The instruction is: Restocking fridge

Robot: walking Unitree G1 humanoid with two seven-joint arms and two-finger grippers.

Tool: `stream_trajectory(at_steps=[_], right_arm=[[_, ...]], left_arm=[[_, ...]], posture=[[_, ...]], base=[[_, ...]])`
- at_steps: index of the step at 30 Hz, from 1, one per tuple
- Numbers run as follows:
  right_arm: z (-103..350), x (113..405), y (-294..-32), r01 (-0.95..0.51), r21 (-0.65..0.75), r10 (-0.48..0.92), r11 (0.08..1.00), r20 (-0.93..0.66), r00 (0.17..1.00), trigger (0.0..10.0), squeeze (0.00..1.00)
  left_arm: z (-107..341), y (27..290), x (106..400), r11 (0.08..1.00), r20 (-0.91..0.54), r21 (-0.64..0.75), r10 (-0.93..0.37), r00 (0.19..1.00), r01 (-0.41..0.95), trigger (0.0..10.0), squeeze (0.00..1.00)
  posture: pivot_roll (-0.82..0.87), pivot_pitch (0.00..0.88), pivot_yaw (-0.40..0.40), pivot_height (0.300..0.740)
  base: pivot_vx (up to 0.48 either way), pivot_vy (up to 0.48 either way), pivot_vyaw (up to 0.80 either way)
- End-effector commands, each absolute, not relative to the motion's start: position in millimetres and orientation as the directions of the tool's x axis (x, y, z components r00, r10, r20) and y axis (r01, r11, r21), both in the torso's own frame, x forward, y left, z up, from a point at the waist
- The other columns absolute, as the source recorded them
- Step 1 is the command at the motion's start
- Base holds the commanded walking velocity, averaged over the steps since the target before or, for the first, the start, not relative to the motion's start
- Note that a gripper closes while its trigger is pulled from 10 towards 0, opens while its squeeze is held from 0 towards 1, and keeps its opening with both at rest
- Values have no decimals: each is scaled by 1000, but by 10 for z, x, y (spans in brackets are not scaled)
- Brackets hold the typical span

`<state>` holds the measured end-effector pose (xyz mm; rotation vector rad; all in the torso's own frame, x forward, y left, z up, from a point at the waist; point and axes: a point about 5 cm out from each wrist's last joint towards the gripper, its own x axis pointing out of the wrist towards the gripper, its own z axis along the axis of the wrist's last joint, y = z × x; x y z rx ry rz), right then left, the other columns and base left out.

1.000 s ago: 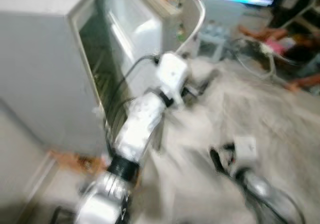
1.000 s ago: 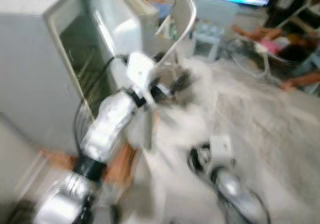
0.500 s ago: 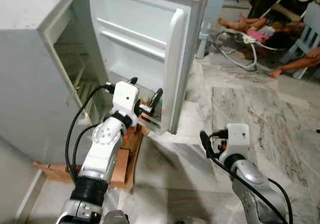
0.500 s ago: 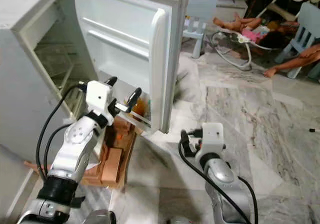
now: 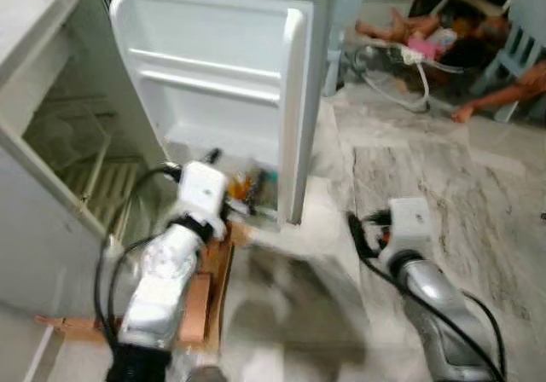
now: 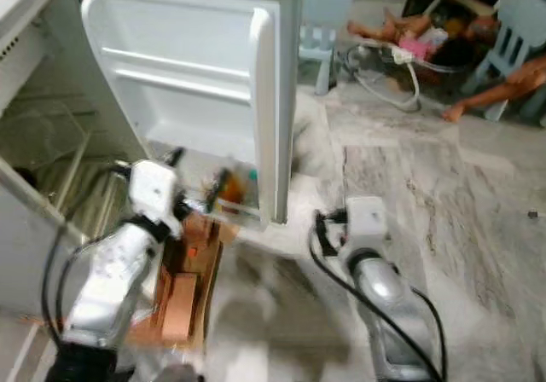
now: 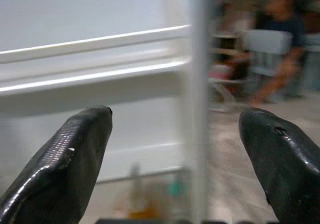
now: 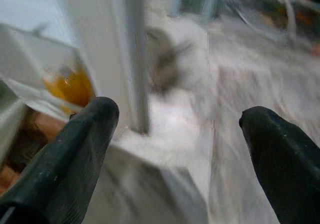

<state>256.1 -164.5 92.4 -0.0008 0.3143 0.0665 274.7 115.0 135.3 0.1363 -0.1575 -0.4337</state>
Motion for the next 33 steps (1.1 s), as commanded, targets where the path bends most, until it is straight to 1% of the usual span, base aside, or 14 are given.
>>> stream_trajectory(at_steps=[1,9,11,16,21,23,29,33], right_arm=[[914,2553,-1532,-108,26,111,994,-301,947,10000,0],[904,2574,-1519,-124,24,126,992,-294,948,10000,0],[892,2579,-1507,-122,26,124,992,-294,948,10000,0],[878,2583,-1501,-119,27,122,992,-298,947,10000,0],[868,2599,-1491,-122,30,125,992,-298,946,10000,0],[866,2606,-1485,-122,30,126,992,-296,947,10000,0],[865,2607,-1474,-119,29,122,993,-292,949,10000,0],[864,2602,-1480,-114,28,117,993,-290,950,10000,0]], left_arm=[[1271,1234,2764,911,72,167,-392,917,376,10000,0],[1328,1125,2822,891,85,165,-441,893,424,10000,0],[1306,1074,2802,867,74,190,-481,874,461,10000,0],[1269,1046,2802,866,63,187,-481,875,463,10000,0],[1292,926,2896,858,67,193,-496,865,477,10000,0],[1338,823,2966,843,83,198,-523,848,500,10000,0],[1450,668,3088,820,116,223,-559,821,526,10000,0],[1457,672,3113,822,114,234,-554,825,519,10000,0]], posture=[[86,66,-41,740],[82,53,-40,740],[80,46,-37,740],[78,42,-37,740],[81,35,-40,740],[80,32,-40,740],[67,27,-33,740],[65,26,-30,740]], base=[[480,0,0],[480,0,0],[465,0,0],[455,0,0],[454,0,0],[456,0,0],[457,0,0],[458,0,0]])
